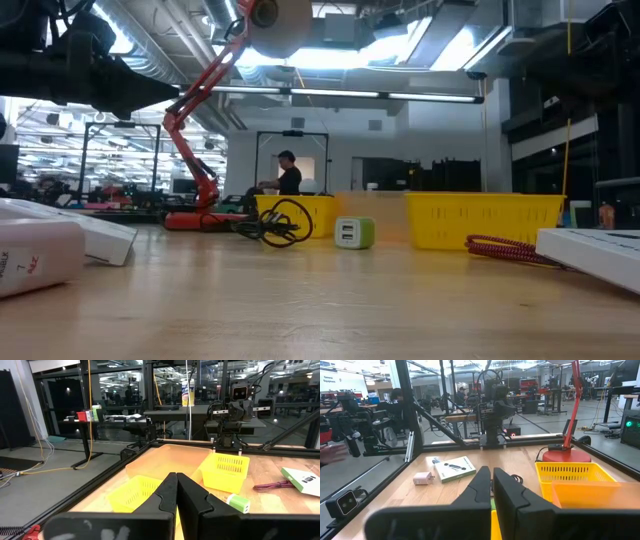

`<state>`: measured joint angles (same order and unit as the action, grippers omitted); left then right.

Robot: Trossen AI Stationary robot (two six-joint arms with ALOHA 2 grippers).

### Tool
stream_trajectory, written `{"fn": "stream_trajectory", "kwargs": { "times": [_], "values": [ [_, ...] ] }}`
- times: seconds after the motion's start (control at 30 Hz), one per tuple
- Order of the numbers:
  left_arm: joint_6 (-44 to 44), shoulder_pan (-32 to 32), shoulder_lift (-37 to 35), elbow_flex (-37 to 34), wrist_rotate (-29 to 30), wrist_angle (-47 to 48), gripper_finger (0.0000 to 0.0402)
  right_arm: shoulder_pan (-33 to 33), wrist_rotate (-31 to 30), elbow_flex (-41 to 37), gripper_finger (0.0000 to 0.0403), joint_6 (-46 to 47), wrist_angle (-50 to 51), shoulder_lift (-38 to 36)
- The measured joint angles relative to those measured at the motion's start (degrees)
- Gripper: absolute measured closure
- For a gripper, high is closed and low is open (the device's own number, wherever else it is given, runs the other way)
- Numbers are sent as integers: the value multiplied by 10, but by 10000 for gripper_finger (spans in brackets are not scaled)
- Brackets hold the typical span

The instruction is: Pick and place items into bin

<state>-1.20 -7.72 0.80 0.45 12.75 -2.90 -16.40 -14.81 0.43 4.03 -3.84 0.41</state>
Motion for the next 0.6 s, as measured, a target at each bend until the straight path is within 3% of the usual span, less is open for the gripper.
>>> {"fn": "stream_trajectory", "kwargs": {
  "times": [0.6],
  "values": [
    [0,0,0,0,0,0,398,0,-1,0,398,-46,-2,0]
  ]
}}
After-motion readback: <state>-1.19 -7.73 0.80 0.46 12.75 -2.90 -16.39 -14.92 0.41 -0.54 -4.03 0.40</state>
